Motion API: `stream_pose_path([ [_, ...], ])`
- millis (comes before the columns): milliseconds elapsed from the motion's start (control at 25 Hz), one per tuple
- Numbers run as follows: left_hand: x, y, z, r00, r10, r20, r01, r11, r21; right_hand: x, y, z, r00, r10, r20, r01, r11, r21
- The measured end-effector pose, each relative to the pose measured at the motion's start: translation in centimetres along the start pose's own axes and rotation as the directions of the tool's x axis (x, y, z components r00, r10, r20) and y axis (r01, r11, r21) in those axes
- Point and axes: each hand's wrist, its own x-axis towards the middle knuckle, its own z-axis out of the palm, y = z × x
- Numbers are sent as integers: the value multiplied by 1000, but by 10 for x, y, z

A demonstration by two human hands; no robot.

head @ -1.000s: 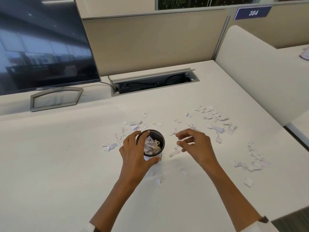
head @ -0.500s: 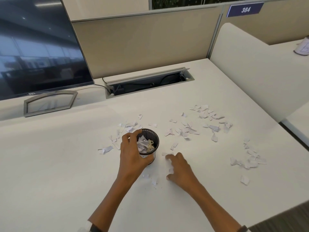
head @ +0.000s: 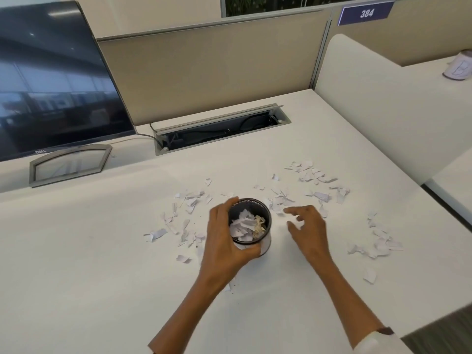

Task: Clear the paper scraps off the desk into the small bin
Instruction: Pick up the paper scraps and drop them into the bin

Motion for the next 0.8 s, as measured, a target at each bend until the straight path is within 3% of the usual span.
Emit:
stream_pose_path([
  [120, -1, 0, 31, 994, 5, 110, -3, 1000, -11, 12, 21, -44, 997, 78, -3, -78, 991, -113],
  [240, -1, -5, 47, 987, -7, 161, 8, 1000, -4, 16, 44, -90, 965, 261, 4, -251, 932, -262],
  [360, 0, -14, 50, 985, 2, 170, -8, 999, 35, 8, 71, -117, 854, 520, -13, -478, 774, -415],
  [480, 2, -19, 49, 986, 2, 168, -11, 999, 52, -4, 91, -121, 727, 686, 8, -606, 648, -461],
  [560, 3, -20, 47, 985, 1, 173, -11, 999, 53, -5, 97, -119, 704, 709, 31, -639, 652, -409],
  [640, 4, -22, 45, 980, -6, 201, -8, 997, 71, 3, 97, -120, 726, 686, 40, -627, 685, -371],
  [800, 6, -35, 20, 961, -99, 259, 21, 958, 286, 26, 95, -122, 764, 641, 69, -567, 719, -402],
])
